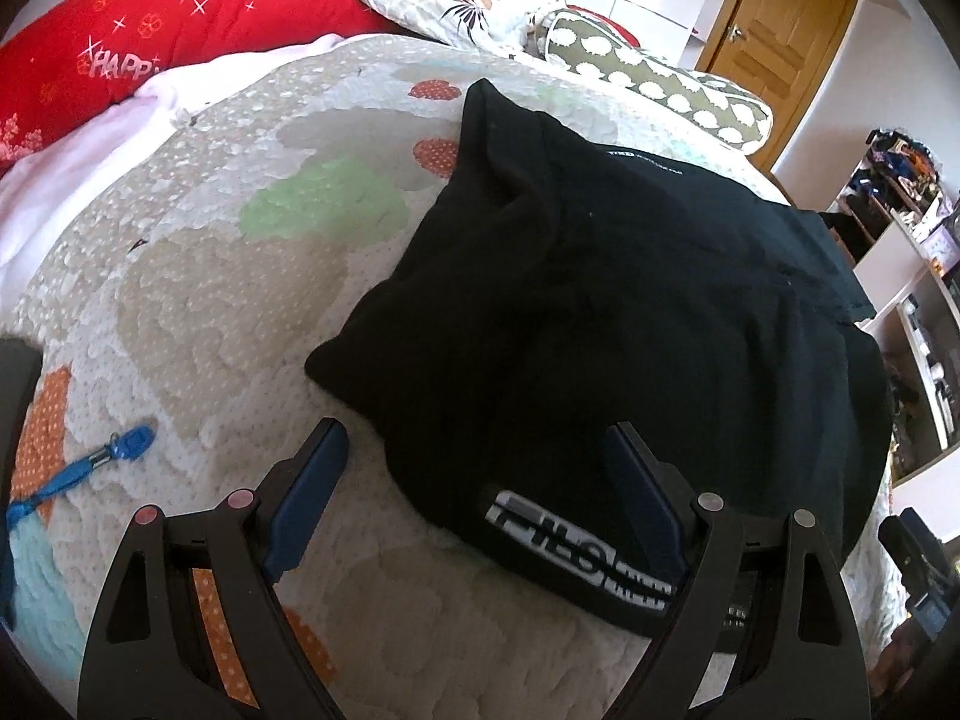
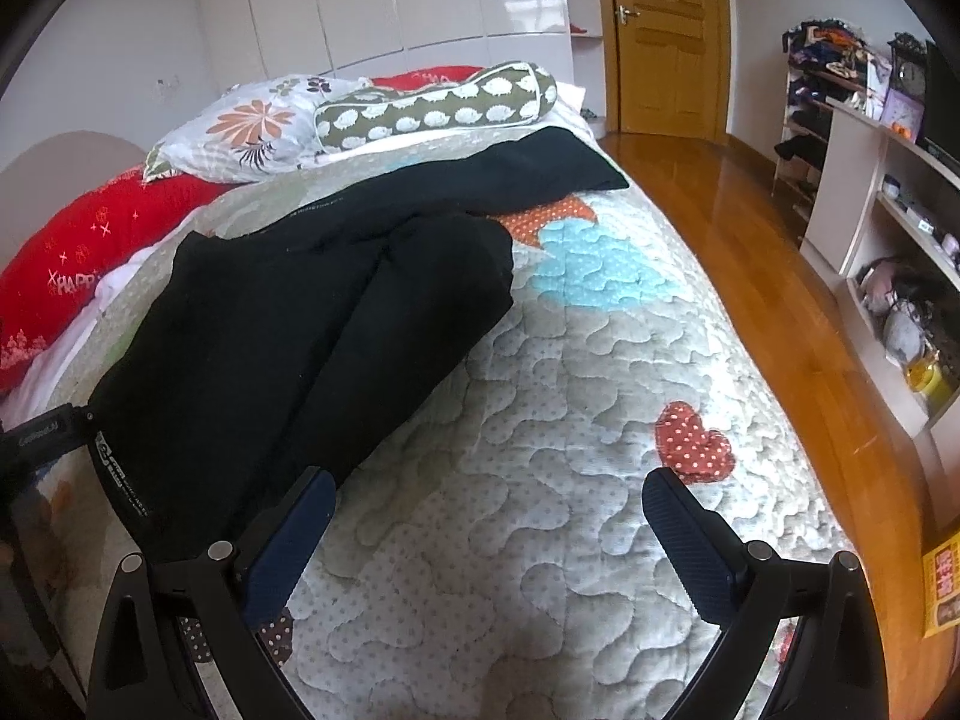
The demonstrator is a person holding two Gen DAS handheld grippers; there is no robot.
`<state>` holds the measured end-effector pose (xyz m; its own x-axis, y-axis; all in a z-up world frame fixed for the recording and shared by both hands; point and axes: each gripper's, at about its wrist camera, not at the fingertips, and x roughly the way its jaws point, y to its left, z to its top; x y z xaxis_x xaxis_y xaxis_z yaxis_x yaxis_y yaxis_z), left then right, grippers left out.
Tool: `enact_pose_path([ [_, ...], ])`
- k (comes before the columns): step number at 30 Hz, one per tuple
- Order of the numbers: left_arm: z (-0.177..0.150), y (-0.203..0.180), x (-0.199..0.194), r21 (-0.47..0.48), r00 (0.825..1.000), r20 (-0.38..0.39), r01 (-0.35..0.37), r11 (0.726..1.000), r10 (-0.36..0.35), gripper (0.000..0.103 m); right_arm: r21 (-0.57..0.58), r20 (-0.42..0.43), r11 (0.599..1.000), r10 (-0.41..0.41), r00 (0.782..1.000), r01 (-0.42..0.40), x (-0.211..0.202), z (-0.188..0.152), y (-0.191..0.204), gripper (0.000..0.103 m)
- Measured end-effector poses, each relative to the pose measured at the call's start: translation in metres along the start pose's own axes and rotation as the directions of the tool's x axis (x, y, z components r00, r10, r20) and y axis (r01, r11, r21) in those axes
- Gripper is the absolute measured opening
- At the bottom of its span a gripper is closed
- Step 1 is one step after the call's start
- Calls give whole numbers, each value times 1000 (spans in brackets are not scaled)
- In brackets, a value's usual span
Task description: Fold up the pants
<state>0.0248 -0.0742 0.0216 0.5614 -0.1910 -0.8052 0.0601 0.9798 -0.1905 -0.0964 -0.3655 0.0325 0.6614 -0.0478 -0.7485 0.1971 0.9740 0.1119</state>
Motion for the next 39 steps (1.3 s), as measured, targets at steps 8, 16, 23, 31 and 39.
enact_pose_path([
  [8, 9, 1, -2, -29, 998, 10, 62, 998, -61, 14, 33, 7, 997, 63, 998, -63, 1, 1, -4, 87],
  [16, 24, 50, -51, -121, 990, 126, 86, 989, -71, 3, 70, 6, 992, 104, 995, -105, 0, 7, -8, 71],
  [23, 18, 89, -72, -178, 986, 162, 7, 984, 22, 3, 119, 3, 985, 129, 992, -128, 6, 17, -12, 70],
  [31, 3, 105, -65, -190, 989, 123, -52, 980, 76, 3, 209, -23, 968, 146, 989, -138, 36, 40, -19, 71],
  [39, -3, 100, -60, -193, 990, 102, -80, 978, 102, 3, 252, 31, 947, 196, 980, -197, 69, 55, -15, 22],
])
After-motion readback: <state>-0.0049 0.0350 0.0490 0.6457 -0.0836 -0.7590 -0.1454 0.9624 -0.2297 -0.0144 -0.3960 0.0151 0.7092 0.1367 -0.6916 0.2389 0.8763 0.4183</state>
